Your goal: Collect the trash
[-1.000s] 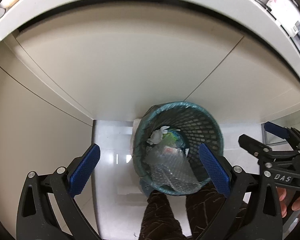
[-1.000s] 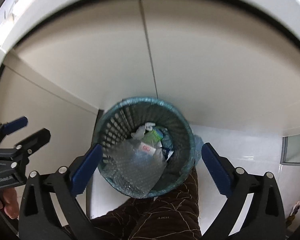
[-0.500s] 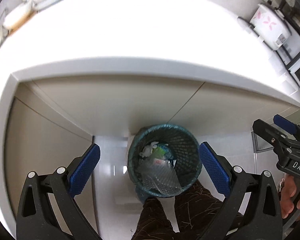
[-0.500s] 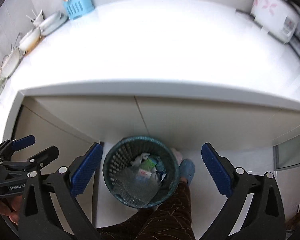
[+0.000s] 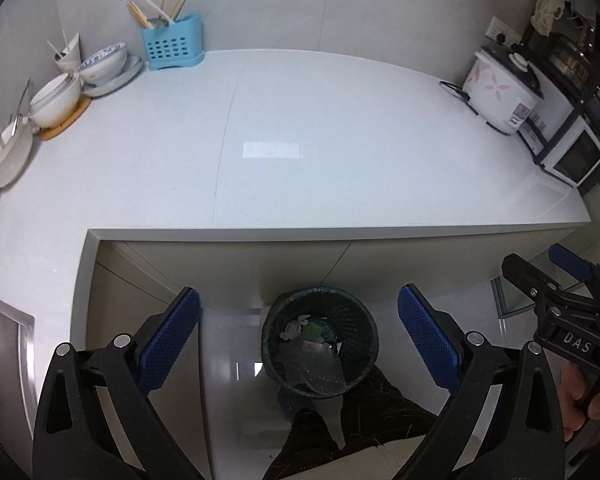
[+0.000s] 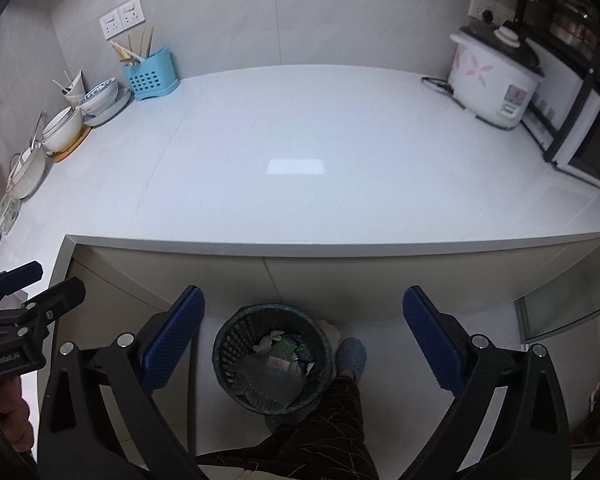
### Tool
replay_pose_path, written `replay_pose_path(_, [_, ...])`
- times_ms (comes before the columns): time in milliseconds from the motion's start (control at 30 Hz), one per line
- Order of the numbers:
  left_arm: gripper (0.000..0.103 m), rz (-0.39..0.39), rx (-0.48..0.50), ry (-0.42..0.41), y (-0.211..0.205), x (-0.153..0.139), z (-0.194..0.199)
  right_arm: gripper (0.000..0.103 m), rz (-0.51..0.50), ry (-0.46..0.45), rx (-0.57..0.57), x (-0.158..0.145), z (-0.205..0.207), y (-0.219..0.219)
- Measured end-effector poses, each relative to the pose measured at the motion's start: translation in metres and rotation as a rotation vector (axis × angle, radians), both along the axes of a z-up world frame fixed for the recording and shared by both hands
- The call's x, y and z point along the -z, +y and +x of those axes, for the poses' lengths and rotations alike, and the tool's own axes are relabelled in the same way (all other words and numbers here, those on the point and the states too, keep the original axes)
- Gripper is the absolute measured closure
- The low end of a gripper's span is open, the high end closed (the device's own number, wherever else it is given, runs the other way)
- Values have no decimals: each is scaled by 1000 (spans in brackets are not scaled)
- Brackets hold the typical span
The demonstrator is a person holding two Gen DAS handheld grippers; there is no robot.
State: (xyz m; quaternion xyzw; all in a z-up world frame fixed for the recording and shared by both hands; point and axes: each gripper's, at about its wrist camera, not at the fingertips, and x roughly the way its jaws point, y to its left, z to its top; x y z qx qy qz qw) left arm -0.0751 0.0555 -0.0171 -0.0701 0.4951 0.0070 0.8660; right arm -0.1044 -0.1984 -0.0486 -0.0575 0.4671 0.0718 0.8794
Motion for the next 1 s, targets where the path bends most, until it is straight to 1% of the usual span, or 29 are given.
replay_pose_path(100, [6,9,16,-5,-4,-8,-4,8,-4,-7,4,-9,-3,1])
replay_pose_path(200, [6,25,20,-11,-8,-7,-4,8,-6,3,11,-9,-4,1])
replay_pose_path(267, [6,29,13,3,-8,-1,-2,8,-2,10,10,-8,-4,1])
replay_pose_path(467, [6,19,6,19,-7,7,-2,8,-9,19,17,-5,-3,-2])
replay_pose_path(1000, [6,-3,-9,26,-9,6,-4,8,3,37,11,-4,-6,-5])
